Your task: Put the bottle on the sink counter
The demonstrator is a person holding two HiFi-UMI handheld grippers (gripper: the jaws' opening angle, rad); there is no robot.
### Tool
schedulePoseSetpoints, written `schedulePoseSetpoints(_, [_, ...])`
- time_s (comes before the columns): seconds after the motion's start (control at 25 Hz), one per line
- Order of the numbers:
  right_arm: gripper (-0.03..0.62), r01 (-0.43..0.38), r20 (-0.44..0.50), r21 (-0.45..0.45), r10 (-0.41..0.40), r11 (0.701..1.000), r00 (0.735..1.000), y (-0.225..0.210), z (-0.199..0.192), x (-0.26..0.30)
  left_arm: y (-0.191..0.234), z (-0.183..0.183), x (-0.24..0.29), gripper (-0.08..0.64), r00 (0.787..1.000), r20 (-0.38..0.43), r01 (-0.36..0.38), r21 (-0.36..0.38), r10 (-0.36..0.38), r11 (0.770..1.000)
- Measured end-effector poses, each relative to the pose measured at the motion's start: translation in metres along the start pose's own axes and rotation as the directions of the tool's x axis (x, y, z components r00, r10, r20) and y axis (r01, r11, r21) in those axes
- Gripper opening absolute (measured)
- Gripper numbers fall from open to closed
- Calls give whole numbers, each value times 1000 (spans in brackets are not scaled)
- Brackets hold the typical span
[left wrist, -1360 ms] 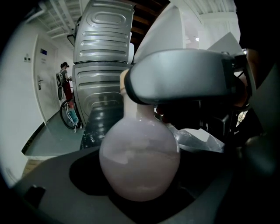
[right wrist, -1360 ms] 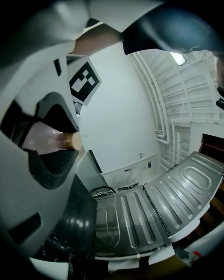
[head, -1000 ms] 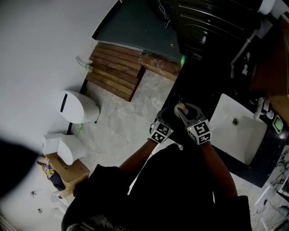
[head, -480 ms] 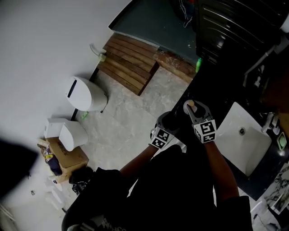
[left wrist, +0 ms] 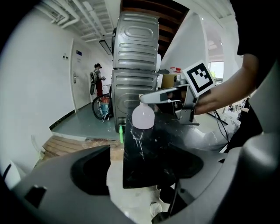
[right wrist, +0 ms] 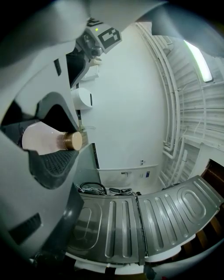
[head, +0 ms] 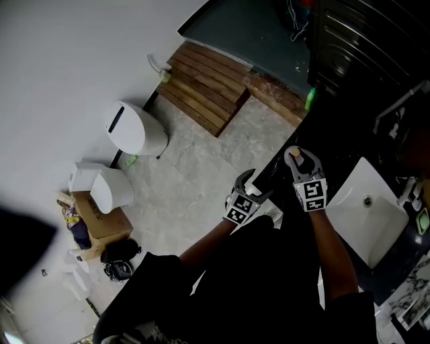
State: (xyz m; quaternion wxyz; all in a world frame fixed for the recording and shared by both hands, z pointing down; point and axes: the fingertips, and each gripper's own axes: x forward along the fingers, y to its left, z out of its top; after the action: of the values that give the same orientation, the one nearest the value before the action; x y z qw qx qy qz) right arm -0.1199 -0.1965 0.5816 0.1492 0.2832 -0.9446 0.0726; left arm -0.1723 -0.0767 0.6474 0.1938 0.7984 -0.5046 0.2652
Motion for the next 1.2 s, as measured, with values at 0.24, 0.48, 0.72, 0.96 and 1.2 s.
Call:
schedulePoseSetpoints(0.24, [138, 43, 1, -19, -43, 999, 999, 3, -5, -3, 2, -13, -5, 397, 1000, 3, 10, -28, -10, 1000])
schedulePoseSetpoints(0.48, [185, 55, -65, 24, -54, 998, 996, 7, -15, -12, 1, -17, -13, 397, 999, 26, 20, -44, -19, 999])
schedulePoseSetpoints(0.72, [198, 111, -96, 13, -109, 994, 989, 15, -14, -59, -3, 7, -22, 397, 994, 108, 41, -51, -35, 998])
schedulePoseSetpoints(0.96, [198, 263, -24, 130, -262, 956, 965, 22, 12, -134, -11, 63, -57, 393, 954, 277, 125, -19, -115, 992])
schedulePoseSetpoints(1.2, [198, 398, 40, 257, -421, 881, 906, 57, 35, -218, -46, 112, -106, 32, 875, 437, 210, 49, -210, 976])
